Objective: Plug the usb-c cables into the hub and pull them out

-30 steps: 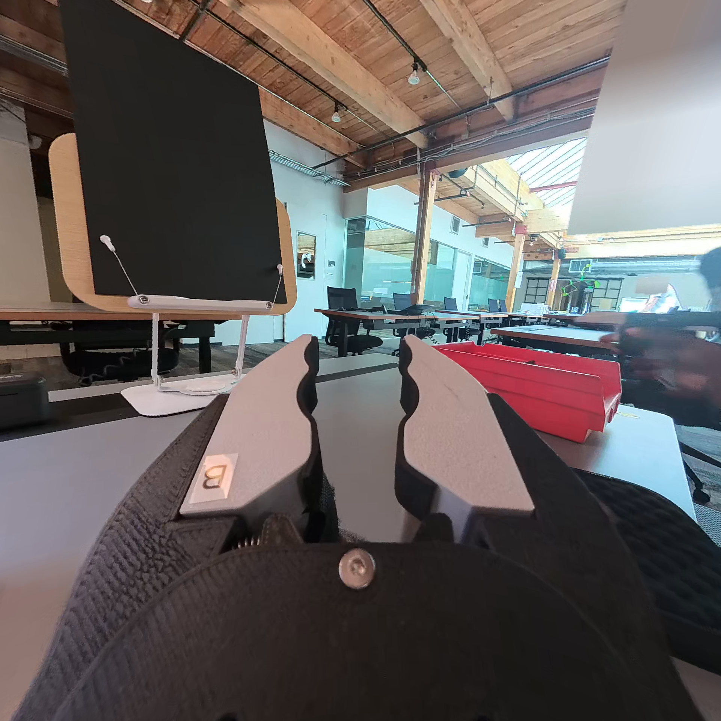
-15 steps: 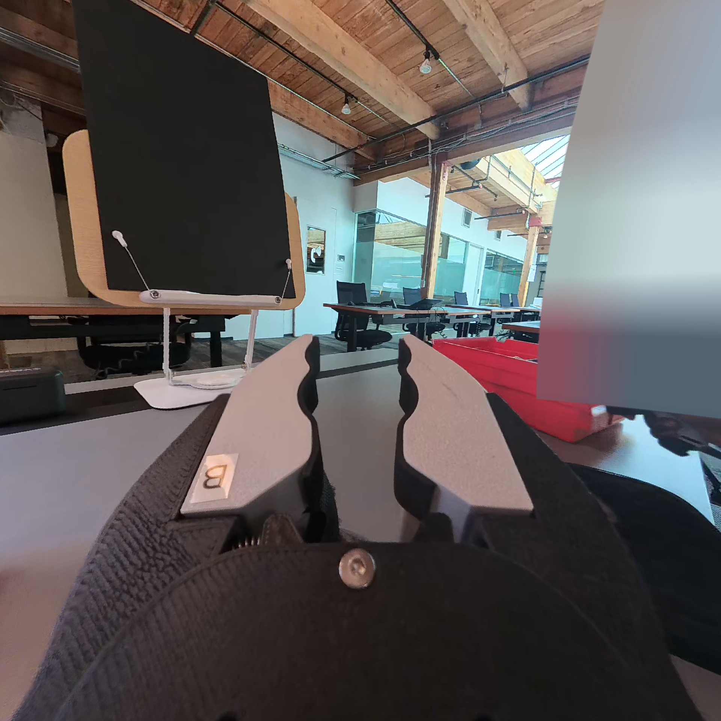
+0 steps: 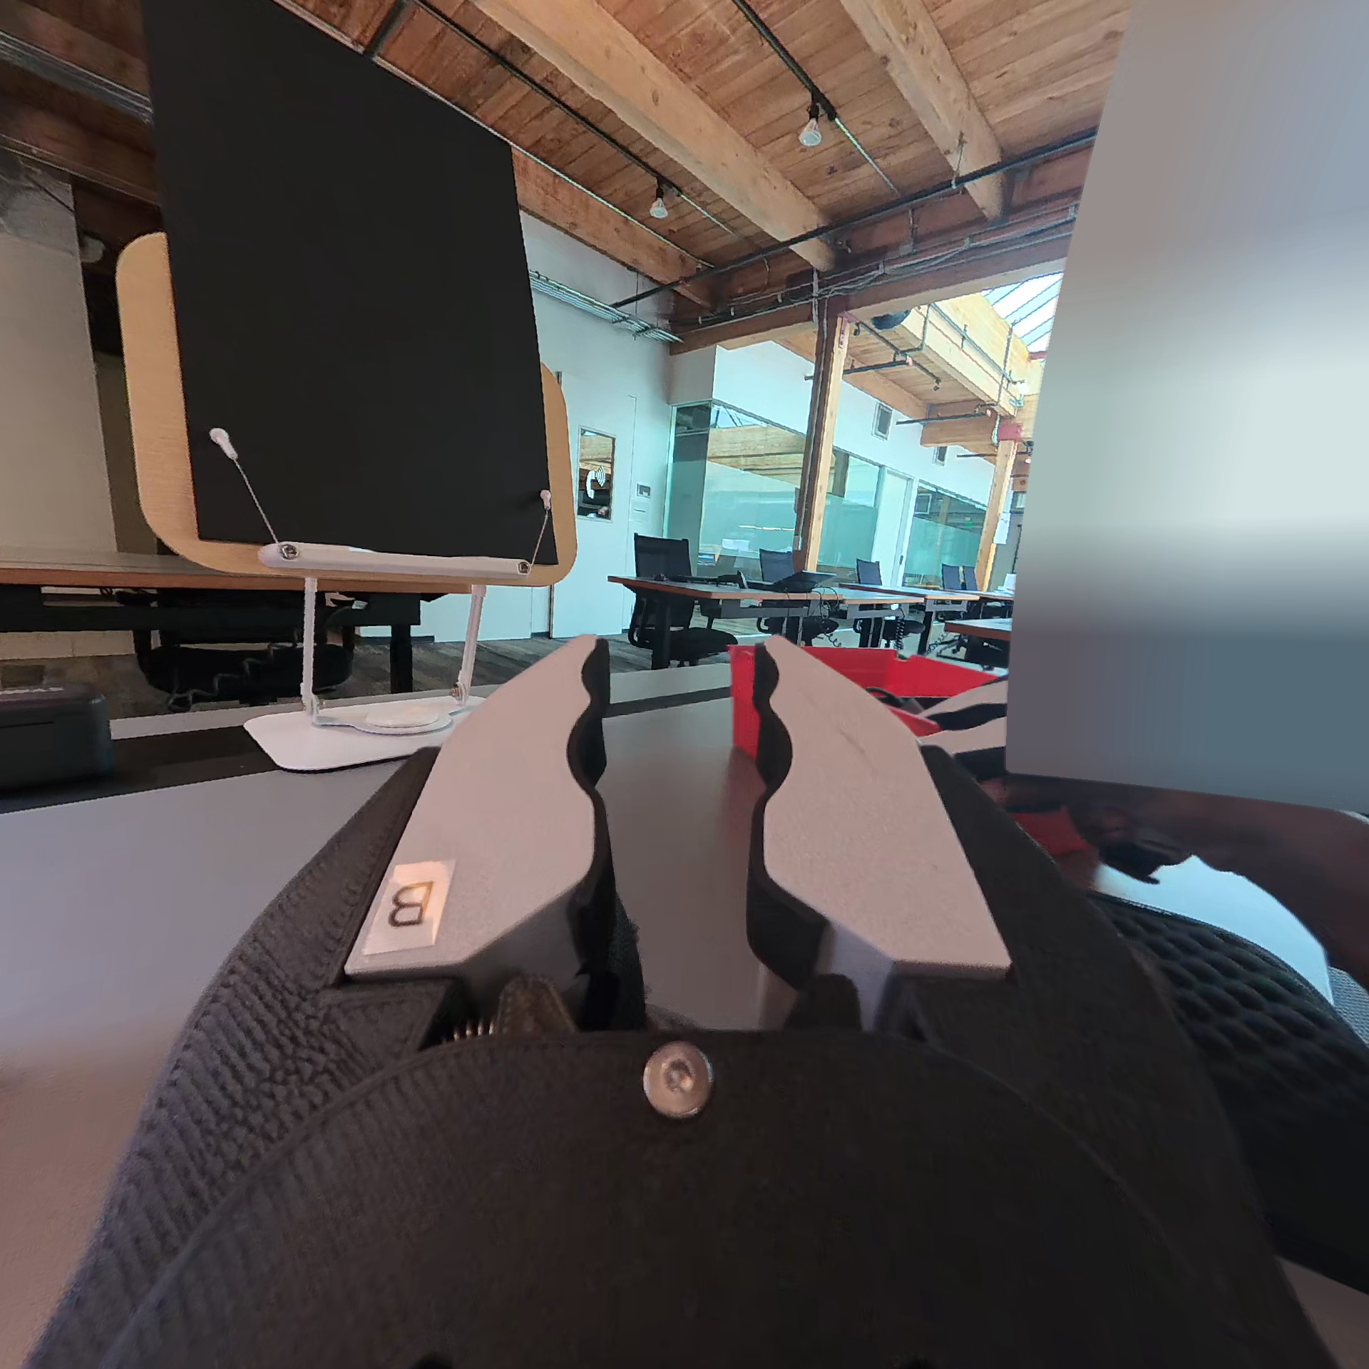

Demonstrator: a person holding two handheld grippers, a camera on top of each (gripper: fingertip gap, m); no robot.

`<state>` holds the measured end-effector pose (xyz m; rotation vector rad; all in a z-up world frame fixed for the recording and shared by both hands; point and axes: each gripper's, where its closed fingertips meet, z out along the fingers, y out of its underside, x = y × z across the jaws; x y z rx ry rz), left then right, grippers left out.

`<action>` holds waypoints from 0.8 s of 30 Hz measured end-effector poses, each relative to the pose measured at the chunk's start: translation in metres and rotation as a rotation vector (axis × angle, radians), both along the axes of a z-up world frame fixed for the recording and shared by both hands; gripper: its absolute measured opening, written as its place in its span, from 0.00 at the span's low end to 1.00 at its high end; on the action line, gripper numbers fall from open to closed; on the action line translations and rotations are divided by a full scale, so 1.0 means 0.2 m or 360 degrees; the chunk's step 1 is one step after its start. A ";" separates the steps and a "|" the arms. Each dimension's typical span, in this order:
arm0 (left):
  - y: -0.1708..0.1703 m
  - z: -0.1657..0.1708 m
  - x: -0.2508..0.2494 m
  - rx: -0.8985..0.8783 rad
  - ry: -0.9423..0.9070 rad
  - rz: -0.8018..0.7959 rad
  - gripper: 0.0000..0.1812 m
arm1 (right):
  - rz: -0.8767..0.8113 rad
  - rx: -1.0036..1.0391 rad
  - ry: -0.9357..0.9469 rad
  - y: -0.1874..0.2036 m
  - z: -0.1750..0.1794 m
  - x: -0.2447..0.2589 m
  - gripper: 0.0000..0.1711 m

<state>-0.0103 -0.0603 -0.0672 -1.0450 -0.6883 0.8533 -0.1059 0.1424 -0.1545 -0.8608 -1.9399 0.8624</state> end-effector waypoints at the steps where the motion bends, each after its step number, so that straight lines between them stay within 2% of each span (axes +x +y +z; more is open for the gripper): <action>1: 0.00 0.00 0.00 0.0012 -0.0001 -0.0005 0.20 | 0.0034 0.0014 -0.0008 -0.06 0.00 0.01 0.12; 6: -0.05 0.06 0.04 0.0111 0.0046 -0.0033 0.20 | 0.0183 0.0045 -0.0037 -0.31 0.00 0.03 0.12; 10: -0.14 0.12 0.09 0.0169 0.0109 -0.0024 0.19 | 0.0301 0.0078 -0.0027 -0.56 0.00 0.07 0.12; 19: -0.51 0.35 0.34 0.0383 0.0333 0.0146 0.18 | 0.0656 0.0147 0.0017 -1.15 0.00 0.26 0.16; 24: -0.74 0.41 0.49 0.0395 0.0422 0.0369 0.17 | 0.0864 0.0074 0.0024 -1.44 0.00 0.36 0.17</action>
